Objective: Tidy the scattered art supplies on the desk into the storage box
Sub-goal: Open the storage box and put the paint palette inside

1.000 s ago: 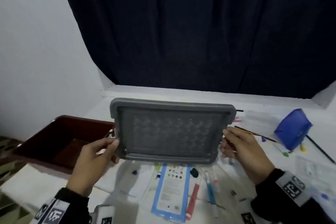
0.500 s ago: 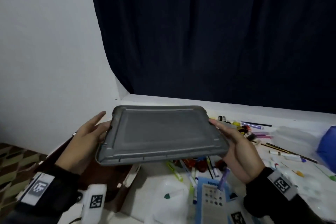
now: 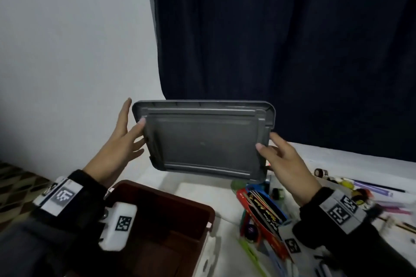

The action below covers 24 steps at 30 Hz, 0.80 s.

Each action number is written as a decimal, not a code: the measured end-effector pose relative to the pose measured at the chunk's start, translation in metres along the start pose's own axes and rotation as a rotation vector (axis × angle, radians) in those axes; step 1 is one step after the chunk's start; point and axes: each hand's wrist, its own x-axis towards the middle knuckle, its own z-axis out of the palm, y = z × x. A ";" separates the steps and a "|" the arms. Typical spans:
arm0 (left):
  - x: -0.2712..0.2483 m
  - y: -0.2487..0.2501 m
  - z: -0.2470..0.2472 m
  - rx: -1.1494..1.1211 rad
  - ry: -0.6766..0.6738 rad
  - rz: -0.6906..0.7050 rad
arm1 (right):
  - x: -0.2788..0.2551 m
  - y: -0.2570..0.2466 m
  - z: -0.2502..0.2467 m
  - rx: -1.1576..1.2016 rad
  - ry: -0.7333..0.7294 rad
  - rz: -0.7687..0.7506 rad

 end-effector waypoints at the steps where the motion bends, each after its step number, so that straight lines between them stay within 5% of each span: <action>1: 0.004 -0.001 -0.006 0.005 -0.006 -0.007 | 0.002 0.001 0.007 -0.055 0.010 -0.001; 10: 0.040 -0.046 -0.079 0.078 -0.178 -0.124 | 0.003 0.028 0.068 -0.171 0.053 0.106; 24: 0.057 -0.112 -0.143 0.219 -0.743 -0.106 | -0.054 0.055 0.123 -0.144 0.157 0.357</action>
